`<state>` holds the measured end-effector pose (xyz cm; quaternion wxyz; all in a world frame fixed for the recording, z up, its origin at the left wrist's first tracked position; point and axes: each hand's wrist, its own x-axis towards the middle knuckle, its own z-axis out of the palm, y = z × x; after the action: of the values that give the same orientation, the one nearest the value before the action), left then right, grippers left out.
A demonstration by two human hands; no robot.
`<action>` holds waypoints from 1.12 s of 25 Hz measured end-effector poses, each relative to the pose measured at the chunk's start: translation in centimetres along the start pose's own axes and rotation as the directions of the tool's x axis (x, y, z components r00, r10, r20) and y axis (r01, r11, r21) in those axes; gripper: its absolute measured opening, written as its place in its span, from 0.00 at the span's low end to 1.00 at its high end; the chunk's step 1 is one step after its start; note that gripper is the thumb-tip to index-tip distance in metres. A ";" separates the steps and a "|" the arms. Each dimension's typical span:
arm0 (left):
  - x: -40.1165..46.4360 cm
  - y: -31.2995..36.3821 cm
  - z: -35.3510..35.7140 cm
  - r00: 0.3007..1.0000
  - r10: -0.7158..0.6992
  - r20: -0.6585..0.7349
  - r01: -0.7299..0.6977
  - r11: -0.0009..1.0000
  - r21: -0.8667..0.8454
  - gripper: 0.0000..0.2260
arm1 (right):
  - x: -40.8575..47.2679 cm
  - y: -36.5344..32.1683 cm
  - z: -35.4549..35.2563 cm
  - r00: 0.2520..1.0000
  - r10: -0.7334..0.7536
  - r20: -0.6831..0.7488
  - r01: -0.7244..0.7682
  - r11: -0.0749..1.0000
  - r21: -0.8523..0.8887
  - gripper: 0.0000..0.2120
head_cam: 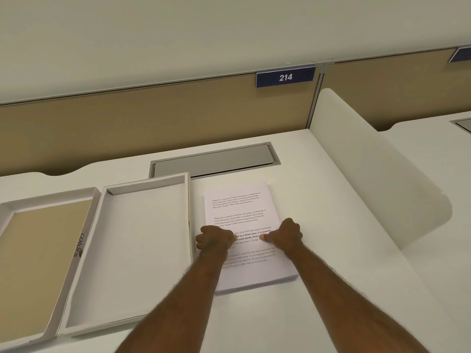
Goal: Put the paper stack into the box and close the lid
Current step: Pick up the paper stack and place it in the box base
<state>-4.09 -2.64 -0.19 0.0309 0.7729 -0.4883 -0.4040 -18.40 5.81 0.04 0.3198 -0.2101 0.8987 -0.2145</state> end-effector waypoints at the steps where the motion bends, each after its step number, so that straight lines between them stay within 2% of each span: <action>1: 0.2 0.1 -0.2 1.000 -0.006 0.009 0.006 1.000 0.002 0.37 | 0.0 0.0 -0.1 1.000 0.017 0.011 -0.017 1.000 0.017 0.42; 5: 0.7 0.2 -0.6 0.999 0.002 0.044 -0.004 0.999 0.043 0.38 | 0.3 -0.4 -0.5 0.997 0.060 0.040 -0.062 0.997 0.043 0.42; 7: 0.3 0.2 -0.6 1.000 -0.004 0.025 0.001 0.994 0.113 0.37 | 0.4 -0.5 -0.5 0.997 0.063 0.048 -0.065 0.997 0.032 0.41; 9: -0.1 0.3 -0.4 1.000 0.028 0.001 -0.028 0.994 0.102 0.34 | 0.6 -0.4 -0.3 0.997 0.068 0.046 -0.069 0.997 0.021 0.41; 11: -0.3 0.1 -0.3 0.998 0.053 -0.017 -0.053 0.998 0.015 0.32 | 0.6 -0.4 -0.1 0.996 0.076 0.040 -0.077 0.997 0.024 0.42; 14: -0.3 -0.2 -0.4 0.995 0.102 -0.004 -0.099 0.953 -0.286 0.26 | 0.7 -0.2 0.0 0.996 0.070 0.049 -0.072 0.997 0.038 0.41; 19: 0.1 -1.1 -0.3 0.995 0.096 -0.015 -0.094 0.913 -0.396 0.18 | 0.6 0.6 0.3 0.998 0.039 0.054 -0.047 0.989 0.144 0.40; 22: -0.5 -1.4 -0.7 0.995 0.093 0.036 -0.059 0.838 -0.542 0.13 | 0.6 1.1 0.3 0.998 0.018 0.057 -0.029 0.981 0.193 0.39; 25: -2.0 -2.3 -1.4 0.974 0.227 0.003 -0.175 0.758 -0.628 0.12 | 0.5 1.3 -0.1 0.999 0.004 0.049 -0.014 0.978 0.209 0.38; 28: -3.3 -4.0 -2.1 0.900 0.435 -0.004 -0.310 0.637 -0.705 0.14 | -0.1 1.3 -0.8 0.999 0.000 0.046 -0.014 0.947 0.321 0.40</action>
<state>-0.43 1.28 1.36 0.3584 0.5500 -0.4519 -0.6039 -19.22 7.12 -0.01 0.3707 -0.1570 0.8451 -0.3518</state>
